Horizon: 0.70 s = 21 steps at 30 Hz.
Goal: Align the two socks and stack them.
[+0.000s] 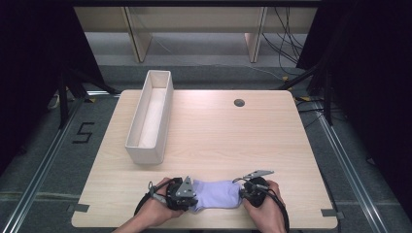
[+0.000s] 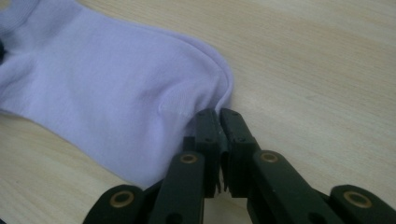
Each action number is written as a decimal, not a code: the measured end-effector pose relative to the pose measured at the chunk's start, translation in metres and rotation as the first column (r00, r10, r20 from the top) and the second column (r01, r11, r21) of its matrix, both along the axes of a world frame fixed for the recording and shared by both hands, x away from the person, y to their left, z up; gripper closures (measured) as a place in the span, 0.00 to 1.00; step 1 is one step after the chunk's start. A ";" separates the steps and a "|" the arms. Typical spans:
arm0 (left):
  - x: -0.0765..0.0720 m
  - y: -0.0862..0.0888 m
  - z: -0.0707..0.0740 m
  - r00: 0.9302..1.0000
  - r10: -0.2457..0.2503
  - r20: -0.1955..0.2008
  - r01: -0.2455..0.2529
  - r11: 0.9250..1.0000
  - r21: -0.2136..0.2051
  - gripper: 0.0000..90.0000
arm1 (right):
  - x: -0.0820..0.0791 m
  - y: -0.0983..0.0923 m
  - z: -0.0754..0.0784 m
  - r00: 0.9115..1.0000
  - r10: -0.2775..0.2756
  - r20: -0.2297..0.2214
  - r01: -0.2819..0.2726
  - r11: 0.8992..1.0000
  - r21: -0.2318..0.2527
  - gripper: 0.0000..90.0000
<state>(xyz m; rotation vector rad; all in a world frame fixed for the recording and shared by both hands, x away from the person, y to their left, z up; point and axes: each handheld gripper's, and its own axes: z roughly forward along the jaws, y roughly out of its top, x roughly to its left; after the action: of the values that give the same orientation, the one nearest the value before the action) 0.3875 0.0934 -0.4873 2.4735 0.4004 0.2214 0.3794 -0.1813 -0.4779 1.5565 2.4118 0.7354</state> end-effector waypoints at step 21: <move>-0.005 0.012 0.006 1.000 0.004 -0.001 -0.004 1.000 -0.021 0.78 | 0.011 0.023 0.004 0.998 0.024 0.066 -0.026 0.999 0.033 0.80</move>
<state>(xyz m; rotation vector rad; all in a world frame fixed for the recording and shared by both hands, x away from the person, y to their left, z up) 0.3821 0.1051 -0.4809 2.4522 0.4067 0.2171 0.3900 -0.1584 -0.4737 1.4927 2.3873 0.8228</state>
